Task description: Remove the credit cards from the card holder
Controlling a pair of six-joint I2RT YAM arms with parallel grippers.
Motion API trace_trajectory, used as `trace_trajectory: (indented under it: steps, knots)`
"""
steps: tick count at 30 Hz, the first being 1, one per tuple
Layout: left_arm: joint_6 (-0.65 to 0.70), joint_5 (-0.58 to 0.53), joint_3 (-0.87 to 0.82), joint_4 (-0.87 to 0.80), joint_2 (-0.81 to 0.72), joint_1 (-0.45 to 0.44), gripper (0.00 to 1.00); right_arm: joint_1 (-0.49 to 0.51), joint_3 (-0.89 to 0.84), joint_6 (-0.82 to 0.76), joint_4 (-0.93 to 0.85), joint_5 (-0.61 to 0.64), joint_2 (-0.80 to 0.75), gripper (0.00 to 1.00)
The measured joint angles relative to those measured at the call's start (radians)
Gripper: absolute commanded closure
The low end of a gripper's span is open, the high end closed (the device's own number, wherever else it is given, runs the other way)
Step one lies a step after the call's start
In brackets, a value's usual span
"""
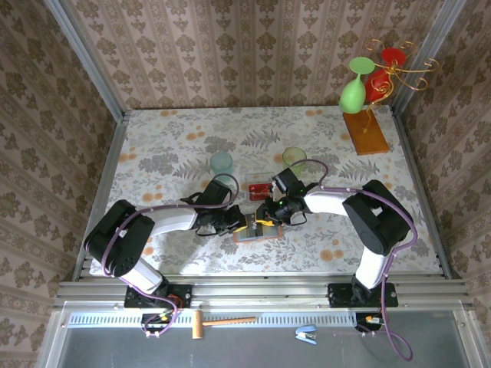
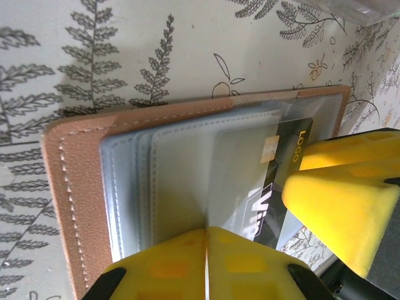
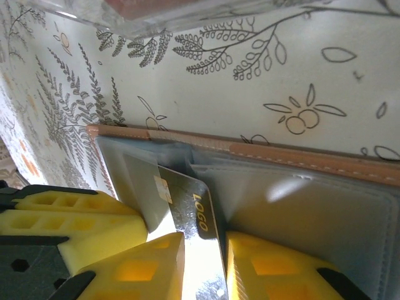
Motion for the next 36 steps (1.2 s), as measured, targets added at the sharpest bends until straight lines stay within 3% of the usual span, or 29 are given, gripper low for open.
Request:
trace_trajectory:
  steps: [25, 36]
  knots:
    - [0.0, 0.0, 0.0, 0.0, 0.001, 0.0, 0.91, -0.007, -0.012, 0.021, 0.024, -0.017, -0.011, 0.88]
    - [0.0, 0.0, 0.0, 0.0, 0.001, 0.0, 0.91, -0.041, -0.013, -0.045, -0.038, 0.007, -0.055, 0.88]
